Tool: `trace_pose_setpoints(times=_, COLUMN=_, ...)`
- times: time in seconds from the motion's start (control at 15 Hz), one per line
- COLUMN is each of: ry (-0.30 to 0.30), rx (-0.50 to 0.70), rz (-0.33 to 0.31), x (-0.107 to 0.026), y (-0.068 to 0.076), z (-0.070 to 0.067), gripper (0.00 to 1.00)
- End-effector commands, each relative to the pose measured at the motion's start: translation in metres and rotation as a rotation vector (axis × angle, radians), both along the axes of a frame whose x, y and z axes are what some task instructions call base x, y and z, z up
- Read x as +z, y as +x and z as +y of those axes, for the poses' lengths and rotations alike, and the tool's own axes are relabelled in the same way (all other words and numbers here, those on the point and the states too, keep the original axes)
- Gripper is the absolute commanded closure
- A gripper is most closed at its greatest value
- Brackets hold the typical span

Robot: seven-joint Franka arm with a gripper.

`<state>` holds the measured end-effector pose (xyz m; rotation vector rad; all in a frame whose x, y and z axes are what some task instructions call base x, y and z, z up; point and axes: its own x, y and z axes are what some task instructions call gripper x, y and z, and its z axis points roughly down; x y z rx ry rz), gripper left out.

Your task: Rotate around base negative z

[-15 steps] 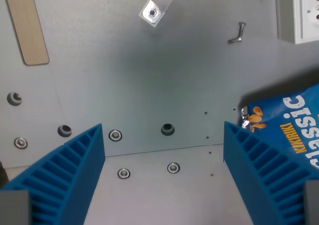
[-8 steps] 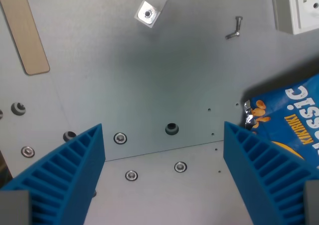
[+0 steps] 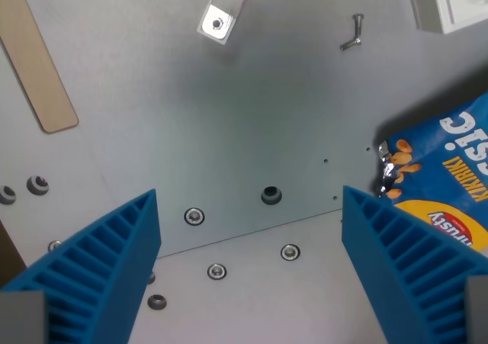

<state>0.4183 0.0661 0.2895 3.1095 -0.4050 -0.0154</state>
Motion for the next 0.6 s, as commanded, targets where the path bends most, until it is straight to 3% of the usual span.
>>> trace_pose_setpoints(times=0.07, ry=0.003, rx=-0.17, rz=-0.004, x=0.0022, y=0.0001, z=0.0, gripper=0.0)
trace_pose_setpoints(times=0.6, ry=0.003, rx=-0.277, rz=-0.004, x=0.0022, y=0.0001, z=0.0, gripper=0.0)
